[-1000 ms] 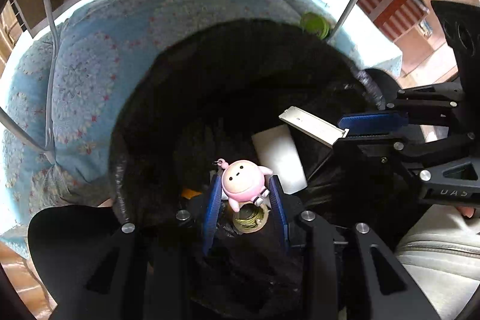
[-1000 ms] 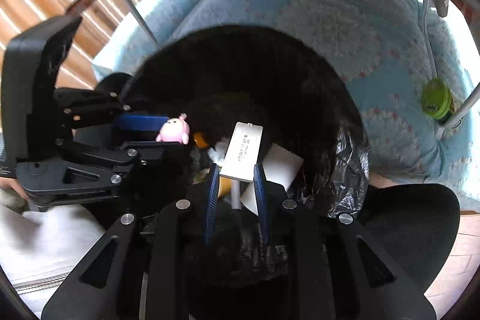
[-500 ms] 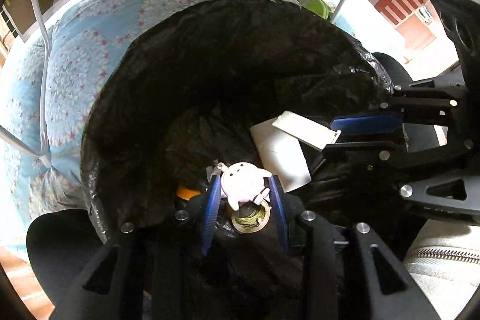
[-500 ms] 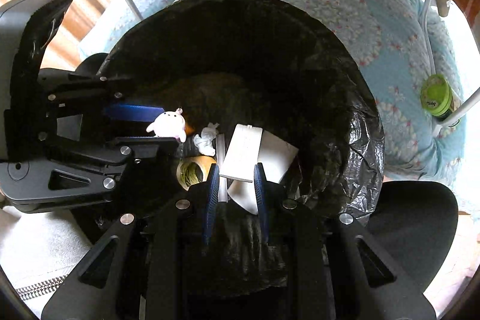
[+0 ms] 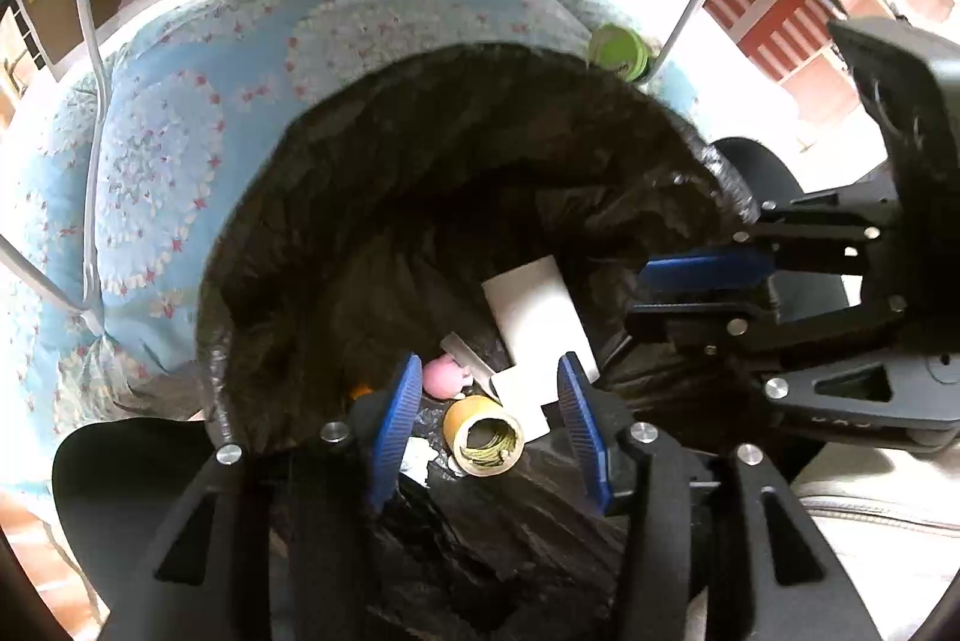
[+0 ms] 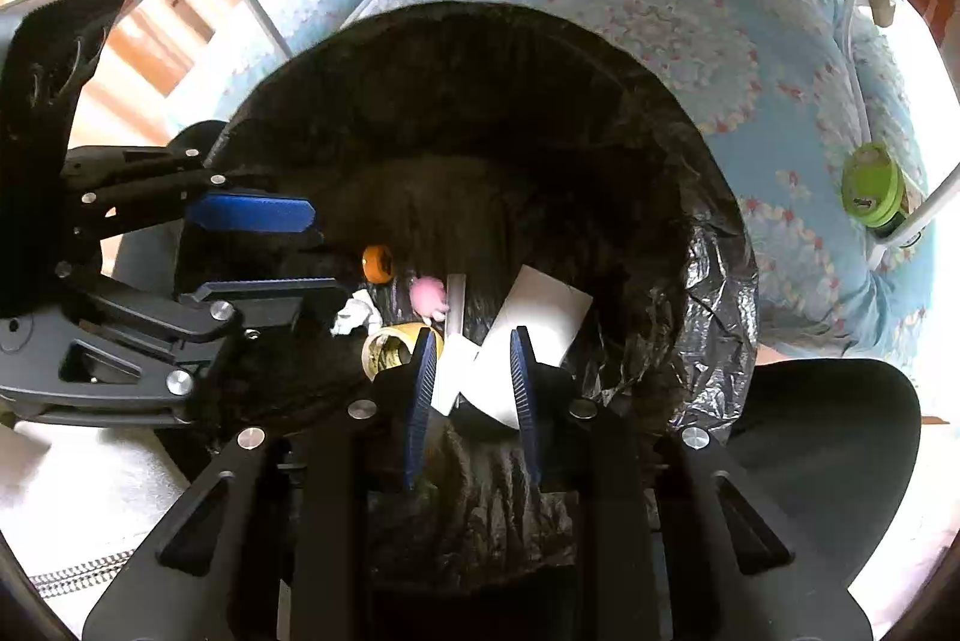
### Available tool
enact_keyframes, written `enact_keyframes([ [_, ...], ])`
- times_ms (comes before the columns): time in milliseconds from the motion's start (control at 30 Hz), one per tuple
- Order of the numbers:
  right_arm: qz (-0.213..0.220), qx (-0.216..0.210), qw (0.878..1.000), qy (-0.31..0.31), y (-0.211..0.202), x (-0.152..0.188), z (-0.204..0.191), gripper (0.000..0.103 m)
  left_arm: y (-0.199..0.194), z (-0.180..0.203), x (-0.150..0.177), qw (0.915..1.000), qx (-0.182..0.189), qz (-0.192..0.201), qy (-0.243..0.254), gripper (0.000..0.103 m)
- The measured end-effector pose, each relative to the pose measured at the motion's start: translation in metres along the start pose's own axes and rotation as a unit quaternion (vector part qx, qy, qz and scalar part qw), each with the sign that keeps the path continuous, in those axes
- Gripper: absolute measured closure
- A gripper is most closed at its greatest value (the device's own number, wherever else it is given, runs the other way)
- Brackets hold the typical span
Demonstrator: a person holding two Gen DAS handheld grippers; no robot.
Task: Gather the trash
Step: 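Open the left tool over the bin while the right tool releases the tag card, then move both open tools back over the bed toward the tray and blister pack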
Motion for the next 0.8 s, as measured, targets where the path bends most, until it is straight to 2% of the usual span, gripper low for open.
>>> enact_keyframes([
  [133,0.011,-0.005,1.000,-0.006,-0.010,0.001,-0.004,0.077,-0.018,0.001,0.001,0.9998,0.007,0.020,0.002,0.058],
  [367,0.044,-0.016,0.999,-0.013,-0.040,-0.002,-0.010,0.077,-0.065,0.006,-0.001,0.9970,-0.007,0.074,0.021,0.058],
  [500,0.072,-0.017,0.997,-0.021,-0.065,-0.004,-0.015,0.077,-0.101,0.012,-0.003,0.9923,-0.016,0.116,0.040,0.058],
  [567,0.090,-0.021,0.995,-0.025,-0.081,-0.005,-0.016,0.071,-0.113,0.012,-0.005,0.9903,-0.023,0.129,0.046,0.058],
  [800,0.147,-0.020,0.988,-0.046,-0.133,-0.013,-0.024,0.068,-0.166,0.013,-0.011,0.9797,-0.032,0.187,0.065,0.058],
])
Point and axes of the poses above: each gripper's, at about its wrist camera, not at the fingertips, and y roughly the way its jaws point, z to its right, x to its underside, the point moved 4 cm from there along y, roughly the way its jaws point, and after that the axes turned 14 degrees about -z, right-handed, at the moved point
